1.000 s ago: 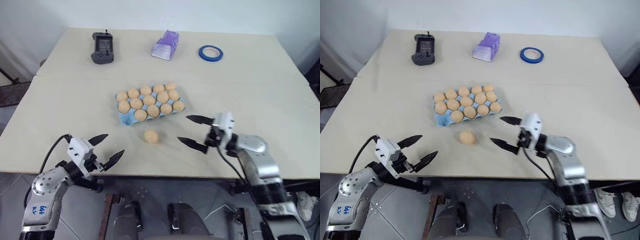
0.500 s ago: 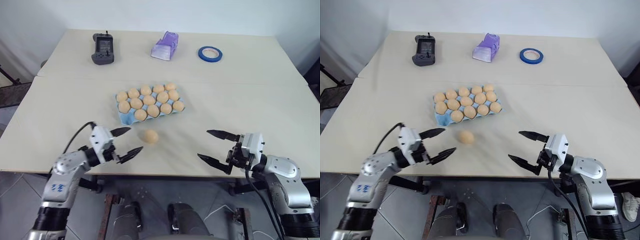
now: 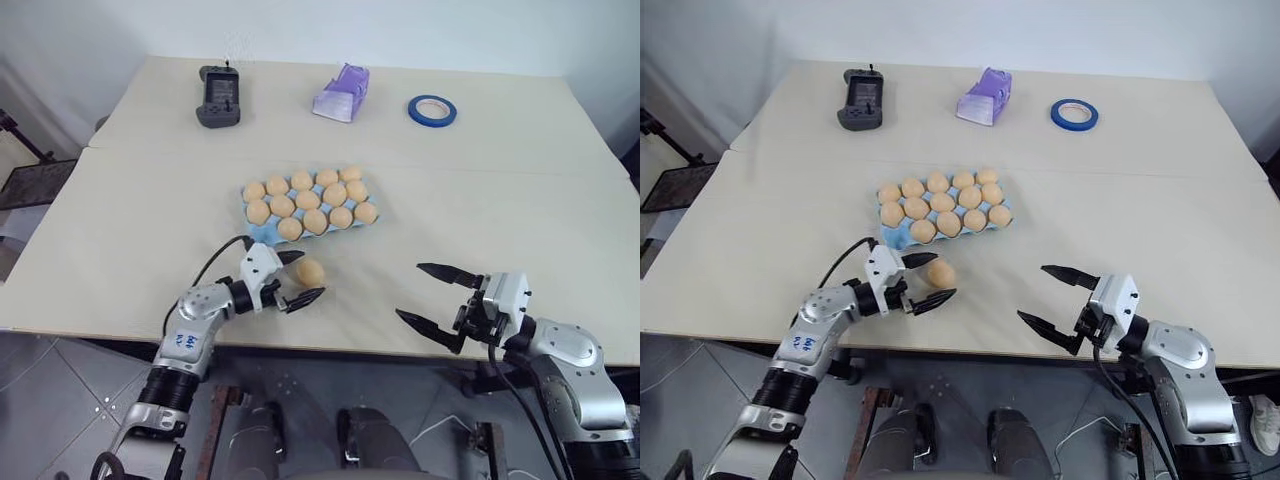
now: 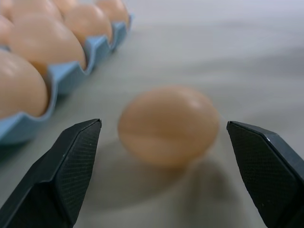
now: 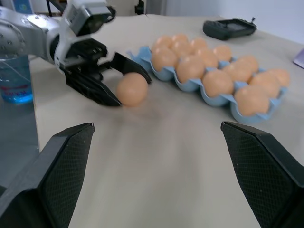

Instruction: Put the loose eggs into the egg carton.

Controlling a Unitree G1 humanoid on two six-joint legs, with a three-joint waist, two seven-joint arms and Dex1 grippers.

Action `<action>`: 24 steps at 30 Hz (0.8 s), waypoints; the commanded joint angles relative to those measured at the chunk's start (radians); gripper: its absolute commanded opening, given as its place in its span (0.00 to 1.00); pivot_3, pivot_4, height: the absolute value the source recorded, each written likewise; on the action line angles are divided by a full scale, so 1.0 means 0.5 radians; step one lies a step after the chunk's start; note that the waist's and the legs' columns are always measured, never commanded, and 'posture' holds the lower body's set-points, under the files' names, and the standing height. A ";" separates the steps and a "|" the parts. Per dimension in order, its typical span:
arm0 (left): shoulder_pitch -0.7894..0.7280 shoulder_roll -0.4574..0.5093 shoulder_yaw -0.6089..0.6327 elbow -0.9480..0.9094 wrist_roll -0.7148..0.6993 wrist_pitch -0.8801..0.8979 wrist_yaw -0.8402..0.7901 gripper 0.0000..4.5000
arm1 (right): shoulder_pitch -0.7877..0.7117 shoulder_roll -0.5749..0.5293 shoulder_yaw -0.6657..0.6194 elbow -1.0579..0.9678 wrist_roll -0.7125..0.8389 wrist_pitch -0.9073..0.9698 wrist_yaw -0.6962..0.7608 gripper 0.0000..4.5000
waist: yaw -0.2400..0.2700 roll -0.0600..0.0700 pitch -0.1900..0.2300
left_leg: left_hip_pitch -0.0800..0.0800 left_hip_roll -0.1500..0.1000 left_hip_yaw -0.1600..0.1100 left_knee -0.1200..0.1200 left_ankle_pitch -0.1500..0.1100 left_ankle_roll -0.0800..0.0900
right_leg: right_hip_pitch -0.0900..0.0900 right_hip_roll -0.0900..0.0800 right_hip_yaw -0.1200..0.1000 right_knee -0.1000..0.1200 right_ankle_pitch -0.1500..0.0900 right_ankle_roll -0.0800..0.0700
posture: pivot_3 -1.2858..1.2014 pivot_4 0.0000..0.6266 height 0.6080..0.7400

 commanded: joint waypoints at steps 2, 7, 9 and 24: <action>-0.034 -0.037 0.016 0.024 0.023 -0.069 0.036 0.74 | -0.020 0.016 0.010 -0.056 0.004 -0.001 -0.047 1.00 | 0.001 0.000 0.000 | 0.000 0.000 0.000 0.001 0.000 0.001 | 0.002 -0.001 0.000 0.000 0.001 0.002 | 0.52 0.24 1.00; 0.008 -0.036 0.072 -0.075 -0.022 -0.058 0.067 0.51 | -0.072 0.037 0.054 -0.004 -0.016 -0.008 -0.058 1.00 | -0.006 0.000 0.000 | 0.000 0.000 0.000 0.003 0.000 0.001 | 0.002 0.000 0.000 0.002 0.001 0.002 | 0.52 0.24 1.00; 0.040 -0.026 0.153 -0.191 -0.087 -0.059 0.106 0.51 | -0.105 0.042 0.080 0.014 -0.021 -0.003 -0.051 1.00 | -0.007 0.000 0.000 | 0.000 0.001 0.000 0.002 0.000 0.001 | 0.001 0.000 0.000 0.002 0.001 0.002 | 0.52 0.24 1.00; -0.243 0.091 0.421 0.187 -0.048 -0.168 0.293 0.51 | -0.293 0.056 0.194 0.137 -0.025 0.002 -0.004 1.00 | 0.008 0.000 0.000 | 0.000 0.000 0.000 0.007 0.000 0.003 | 0.003 -0.001 -0.001 0.003 0.002 0.004 | 0.52 0.24 1.00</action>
